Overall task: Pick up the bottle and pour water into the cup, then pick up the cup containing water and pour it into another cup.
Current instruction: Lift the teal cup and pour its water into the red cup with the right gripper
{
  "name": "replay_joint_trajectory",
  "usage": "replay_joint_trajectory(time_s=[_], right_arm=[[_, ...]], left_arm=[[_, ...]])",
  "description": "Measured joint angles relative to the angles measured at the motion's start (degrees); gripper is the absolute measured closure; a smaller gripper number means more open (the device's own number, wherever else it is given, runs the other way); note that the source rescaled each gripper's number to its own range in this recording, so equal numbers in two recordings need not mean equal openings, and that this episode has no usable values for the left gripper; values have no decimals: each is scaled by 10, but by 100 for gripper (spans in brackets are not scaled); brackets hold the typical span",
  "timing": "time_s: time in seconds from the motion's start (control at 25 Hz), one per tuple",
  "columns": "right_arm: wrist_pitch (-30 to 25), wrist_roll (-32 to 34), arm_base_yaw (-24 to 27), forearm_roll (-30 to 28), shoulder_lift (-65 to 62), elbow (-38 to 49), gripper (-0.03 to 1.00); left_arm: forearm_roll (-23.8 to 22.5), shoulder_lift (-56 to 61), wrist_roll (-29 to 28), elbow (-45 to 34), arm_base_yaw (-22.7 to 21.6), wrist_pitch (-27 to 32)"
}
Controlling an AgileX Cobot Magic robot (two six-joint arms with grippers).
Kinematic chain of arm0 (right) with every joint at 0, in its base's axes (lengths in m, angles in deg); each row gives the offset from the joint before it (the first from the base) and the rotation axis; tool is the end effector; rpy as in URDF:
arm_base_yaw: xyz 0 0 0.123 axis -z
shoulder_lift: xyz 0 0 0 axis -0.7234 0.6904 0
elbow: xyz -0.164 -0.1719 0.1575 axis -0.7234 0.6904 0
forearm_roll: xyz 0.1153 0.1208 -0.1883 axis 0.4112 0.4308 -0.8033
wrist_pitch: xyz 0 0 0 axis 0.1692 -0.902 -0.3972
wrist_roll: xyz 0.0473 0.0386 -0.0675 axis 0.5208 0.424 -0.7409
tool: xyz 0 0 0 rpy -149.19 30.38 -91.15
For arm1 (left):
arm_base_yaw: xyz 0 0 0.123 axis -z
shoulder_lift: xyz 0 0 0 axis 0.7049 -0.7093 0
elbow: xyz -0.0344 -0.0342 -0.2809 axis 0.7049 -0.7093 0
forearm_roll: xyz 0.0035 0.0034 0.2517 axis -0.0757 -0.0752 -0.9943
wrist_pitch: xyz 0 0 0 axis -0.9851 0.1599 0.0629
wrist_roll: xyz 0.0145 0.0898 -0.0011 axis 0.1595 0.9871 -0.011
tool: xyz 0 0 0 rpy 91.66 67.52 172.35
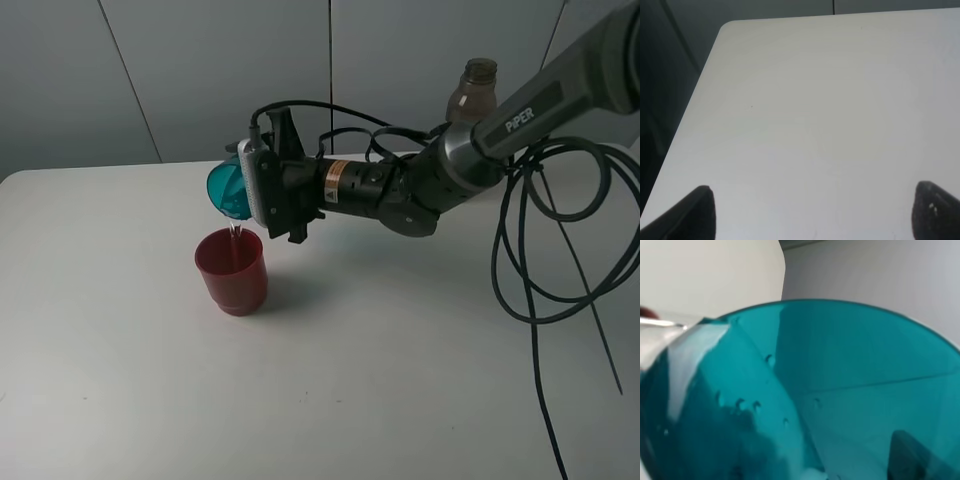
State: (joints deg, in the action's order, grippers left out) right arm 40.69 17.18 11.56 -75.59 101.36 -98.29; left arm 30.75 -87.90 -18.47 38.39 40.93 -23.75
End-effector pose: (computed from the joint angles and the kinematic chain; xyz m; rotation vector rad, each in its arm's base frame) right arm 0.3387 0.2808 0.1079 -1.6795 0.6393 -0.2344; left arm -0.0080 0.0069 0.2790 -0.0687 2.0509 0.1586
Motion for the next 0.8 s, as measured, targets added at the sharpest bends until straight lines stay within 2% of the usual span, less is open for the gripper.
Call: replay_joint_trajectory(time_s=[0.4, 0.8], right_arm=[[30, -76, 0, 1, 0, 0, 90], [36, -151, 0, 3, 0, 0, 90]], left_arm=[[0, 0, 0, 0, 0, 0], [0, 0, 0, 0, 0, 0]])
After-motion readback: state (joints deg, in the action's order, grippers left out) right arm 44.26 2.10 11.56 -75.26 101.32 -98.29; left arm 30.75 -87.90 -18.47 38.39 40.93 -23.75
